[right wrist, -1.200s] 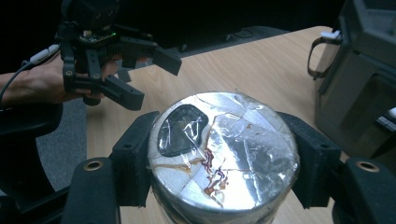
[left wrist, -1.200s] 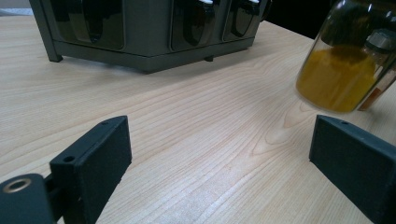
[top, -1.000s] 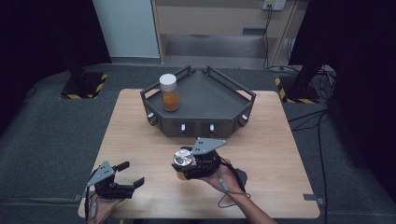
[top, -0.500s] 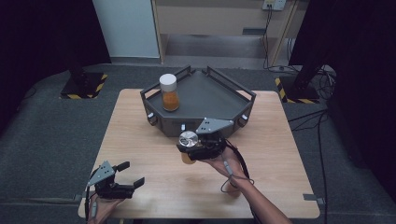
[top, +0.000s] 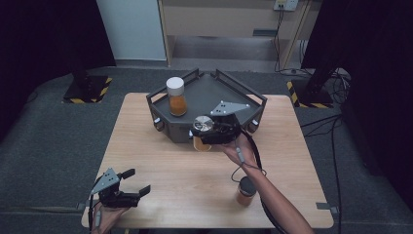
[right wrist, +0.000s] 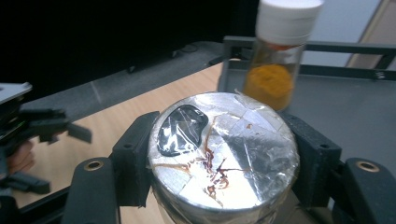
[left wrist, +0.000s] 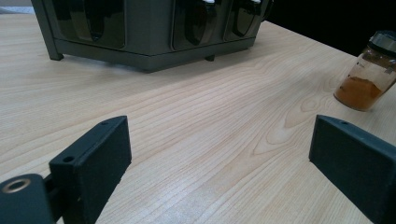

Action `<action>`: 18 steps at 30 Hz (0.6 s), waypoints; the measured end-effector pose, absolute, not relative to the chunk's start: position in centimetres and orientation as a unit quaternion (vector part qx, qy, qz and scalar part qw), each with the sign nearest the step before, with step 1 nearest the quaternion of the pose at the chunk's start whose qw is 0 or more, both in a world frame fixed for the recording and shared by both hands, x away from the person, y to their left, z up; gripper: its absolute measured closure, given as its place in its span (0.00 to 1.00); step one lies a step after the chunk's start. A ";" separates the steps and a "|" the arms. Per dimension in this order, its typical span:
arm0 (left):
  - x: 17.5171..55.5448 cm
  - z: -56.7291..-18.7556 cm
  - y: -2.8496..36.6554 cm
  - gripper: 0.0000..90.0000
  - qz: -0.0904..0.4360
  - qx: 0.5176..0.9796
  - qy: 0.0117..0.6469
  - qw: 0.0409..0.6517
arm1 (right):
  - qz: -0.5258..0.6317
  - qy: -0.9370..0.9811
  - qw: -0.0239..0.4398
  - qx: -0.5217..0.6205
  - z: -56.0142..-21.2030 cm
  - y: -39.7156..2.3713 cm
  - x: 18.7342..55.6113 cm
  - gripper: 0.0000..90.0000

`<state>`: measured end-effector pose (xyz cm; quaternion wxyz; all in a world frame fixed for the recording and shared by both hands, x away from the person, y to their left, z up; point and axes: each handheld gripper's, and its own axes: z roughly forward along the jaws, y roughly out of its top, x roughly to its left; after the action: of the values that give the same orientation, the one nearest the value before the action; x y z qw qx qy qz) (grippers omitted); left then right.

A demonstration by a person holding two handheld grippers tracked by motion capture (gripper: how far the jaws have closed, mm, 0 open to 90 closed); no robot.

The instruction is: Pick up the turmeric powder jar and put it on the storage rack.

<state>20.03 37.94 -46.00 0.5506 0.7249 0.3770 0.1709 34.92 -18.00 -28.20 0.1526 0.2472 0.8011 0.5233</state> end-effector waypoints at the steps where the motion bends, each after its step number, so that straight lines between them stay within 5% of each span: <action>1: 20.0 -46.0 37.9 0.05 0.171 0.725 0.377 0.550 | 0.522 0.800 0.155 0.249 -28.1 -18.0 35.1 0.38; 18: 20.1 -46.0 38.0 0.05 0.170 0.725 0.378 0.550 | 0.515 0.782 0.194 0.294 -26.7 -17.0 38.1 0.38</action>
<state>20.09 37.99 -46.01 0.5501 0.7252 0.3776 0.1700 38.06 -16.98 -26.71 0.1935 0.2936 0.7816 0.5152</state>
